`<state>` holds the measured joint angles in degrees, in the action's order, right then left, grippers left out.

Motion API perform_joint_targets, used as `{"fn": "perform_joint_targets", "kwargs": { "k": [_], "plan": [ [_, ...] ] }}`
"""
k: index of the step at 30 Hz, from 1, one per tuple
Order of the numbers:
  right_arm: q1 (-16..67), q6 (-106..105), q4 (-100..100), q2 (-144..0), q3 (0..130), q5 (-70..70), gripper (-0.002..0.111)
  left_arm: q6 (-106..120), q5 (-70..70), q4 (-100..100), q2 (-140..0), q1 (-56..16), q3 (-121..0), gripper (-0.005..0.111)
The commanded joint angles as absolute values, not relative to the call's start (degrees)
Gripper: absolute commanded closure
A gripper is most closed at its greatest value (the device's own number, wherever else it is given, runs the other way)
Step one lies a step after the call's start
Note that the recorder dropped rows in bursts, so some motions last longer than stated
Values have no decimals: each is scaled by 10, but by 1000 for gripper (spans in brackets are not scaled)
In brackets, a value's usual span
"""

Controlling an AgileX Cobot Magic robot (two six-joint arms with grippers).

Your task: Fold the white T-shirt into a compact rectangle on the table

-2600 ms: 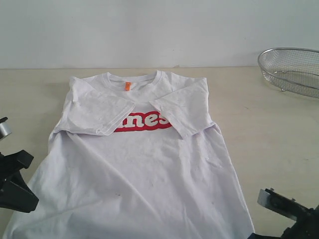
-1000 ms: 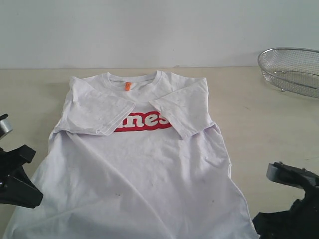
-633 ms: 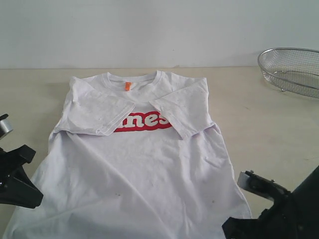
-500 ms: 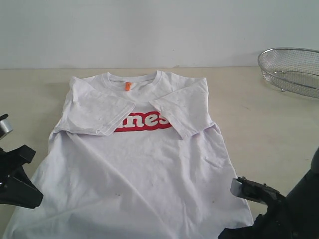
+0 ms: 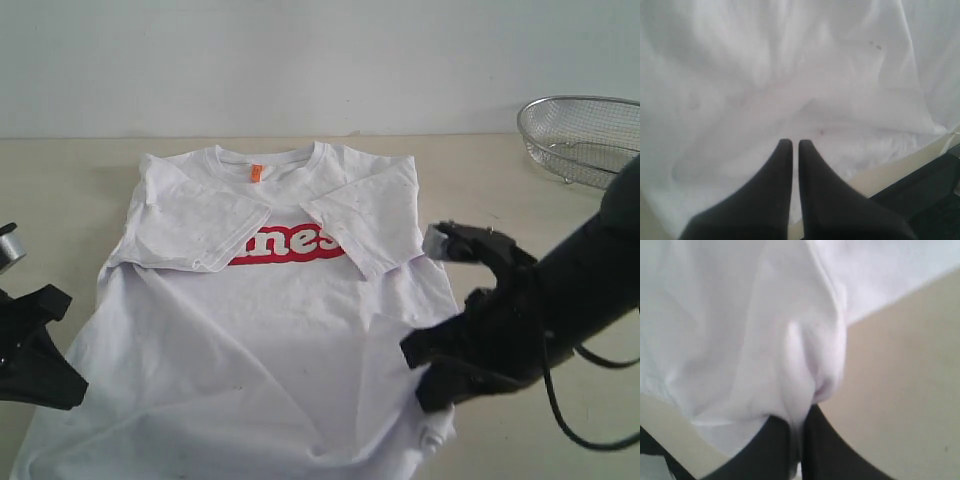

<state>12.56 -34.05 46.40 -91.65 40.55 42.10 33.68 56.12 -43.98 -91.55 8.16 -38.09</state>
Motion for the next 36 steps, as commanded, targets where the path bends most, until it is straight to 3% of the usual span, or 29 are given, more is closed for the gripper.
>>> {"fn": "perform_joint_targets", "kwargs": {
  "k": [1, 19, 29, 36],
  "plan": [
    [126, -346, 458, -911, 473, 398, 109, 343, 571, -447, -910, 79, -412, 102],
    [126, -292, 398, -1096, 764, 325, 109, 345, 598, -437, -910, 79, -424, 102],
    [126, -111, 208, -1130, 864, 297, 109, 349, 598, -435, -910, 79, -424, 102],
    [107, -71, 189, -1167, 895, 284, 109, 352, 600, -435, -910, 79, -424, 102]
  ]
}}
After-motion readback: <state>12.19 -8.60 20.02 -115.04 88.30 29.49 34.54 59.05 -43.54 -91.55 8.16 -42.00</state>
